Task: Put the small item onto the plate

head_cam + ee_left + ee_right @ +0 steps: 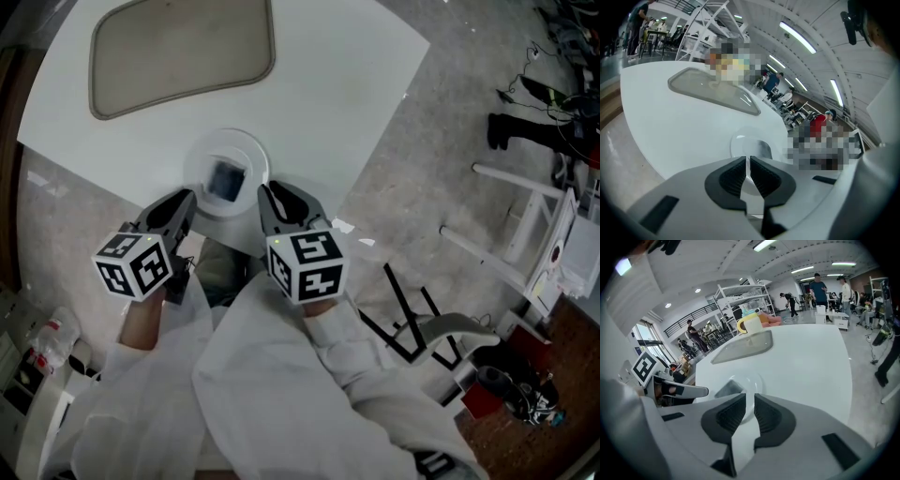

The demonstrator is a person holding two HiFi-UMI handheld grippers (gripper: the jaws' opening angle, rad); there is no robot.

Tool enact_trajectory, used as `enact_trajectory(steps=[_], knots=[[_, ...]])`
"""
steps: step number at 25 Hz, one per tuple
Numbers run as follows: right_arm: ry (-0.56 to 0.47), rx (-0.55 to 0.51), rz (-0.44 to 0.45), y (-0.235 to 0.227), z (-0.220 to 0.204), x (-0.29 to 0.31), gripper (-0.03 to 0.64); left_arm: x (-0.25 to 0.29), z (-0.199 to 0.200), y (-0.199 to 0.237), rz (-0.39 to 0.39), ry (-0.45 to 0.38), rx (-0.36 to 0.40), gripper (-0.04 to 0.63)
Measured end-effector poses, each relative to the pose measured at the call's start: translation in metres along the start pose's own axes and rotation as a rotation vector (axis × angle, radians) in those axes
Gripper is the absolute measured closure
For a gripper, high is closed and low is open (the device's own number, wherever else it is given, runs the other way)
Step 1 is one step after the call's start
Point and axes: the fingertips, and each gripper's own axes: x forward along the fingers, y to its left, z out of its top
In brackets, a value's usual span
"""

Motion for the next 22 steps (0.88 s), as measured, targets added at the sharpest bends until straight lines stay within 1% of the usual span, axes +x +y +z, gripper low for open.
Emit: enact_trajectory(steps=[3,8,14,17,22], knots=[[0.019,0.006,0.006,0.001,-0.003,0.005,0.55,0.0,0.0,0.007,0.022,-0.009,-0.027,0.581],[0.036,0.007,0.004,-0.001,-0.008,0.006,0.529,0.001,-0.003,0.011,0.051,0.001,-0.039,0.581],[0.049,0.013,-0.001,-0.004,-0.009,0.007,0.515,0.001,-0.004,0.015,0.065,0.018,-0.053,0.577],[0.054,0.014,0.0,-0.005,-0.01,0.007,0.515,0.003,-0.005,0.014,0.063,0.028,-0.062,0.531],[0.064,0.014,0.004,-0.004,-0.013,0.01,0.512,0.006,-0.009,0.016,0.062,0.041,-0.079,0.512]])
